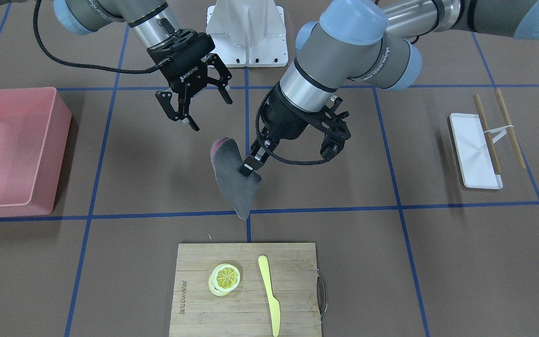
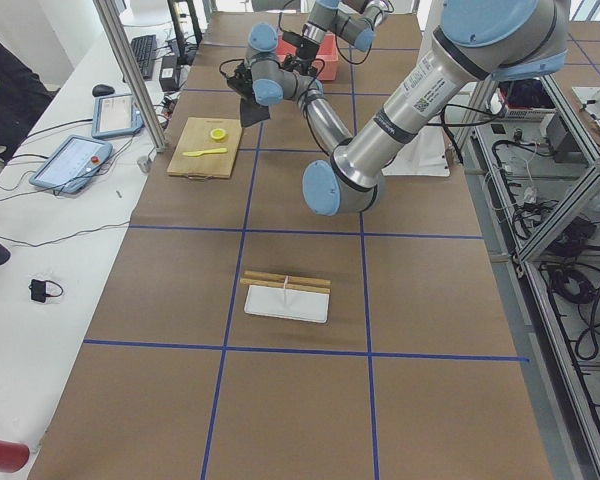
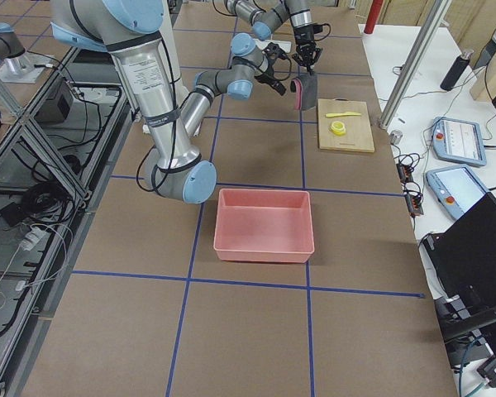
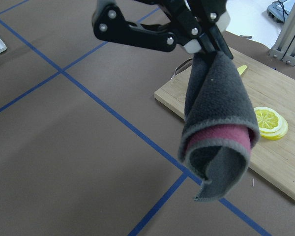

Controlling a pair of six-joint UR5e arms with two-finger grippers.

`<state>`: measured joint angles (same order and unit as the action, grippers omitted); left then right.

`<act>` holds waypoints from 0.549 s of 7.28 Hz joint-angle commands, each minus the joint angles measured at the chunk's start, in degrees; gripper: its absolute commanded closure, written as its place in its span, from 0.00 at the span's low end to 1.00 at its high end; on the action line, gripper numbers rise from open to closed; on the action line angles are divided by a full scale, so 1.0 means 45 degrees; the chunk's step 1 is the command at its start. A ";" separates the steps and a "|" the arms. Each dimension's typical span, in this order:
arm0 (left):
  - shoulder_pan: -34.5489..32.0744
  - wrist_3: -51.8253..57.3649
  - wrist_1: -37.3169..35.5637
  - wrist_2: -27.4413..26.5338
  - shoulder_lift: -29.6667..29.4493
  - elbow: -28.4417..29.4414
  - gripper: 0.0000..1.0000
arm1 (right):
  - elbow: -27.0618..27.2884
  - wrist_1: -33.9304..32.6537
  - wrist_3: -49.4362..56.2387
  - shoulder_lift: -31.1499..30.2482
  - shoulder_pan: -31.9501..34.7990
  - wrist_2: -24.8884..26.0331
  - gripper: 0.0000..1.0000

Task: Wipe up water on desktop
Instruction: 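Carry the cloth toward the cutting board while the right arm reaches toward it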

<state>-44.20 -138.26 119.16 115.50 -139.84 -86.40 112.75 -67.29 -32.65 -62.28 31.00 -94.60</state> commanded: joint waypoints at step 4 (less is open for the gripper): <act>0.0115 -0.0115 -0.0384 0.1499 0.0527 -0.1326 1.00 | -0.0368 0.0071 -0.0009 -0.0065 0.0006 0.0574 0.02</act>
<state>-43.68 -138.80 118.11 120.69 -138.31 -90.67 111.36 -67.08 -32.66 -62.55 30.98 -92.44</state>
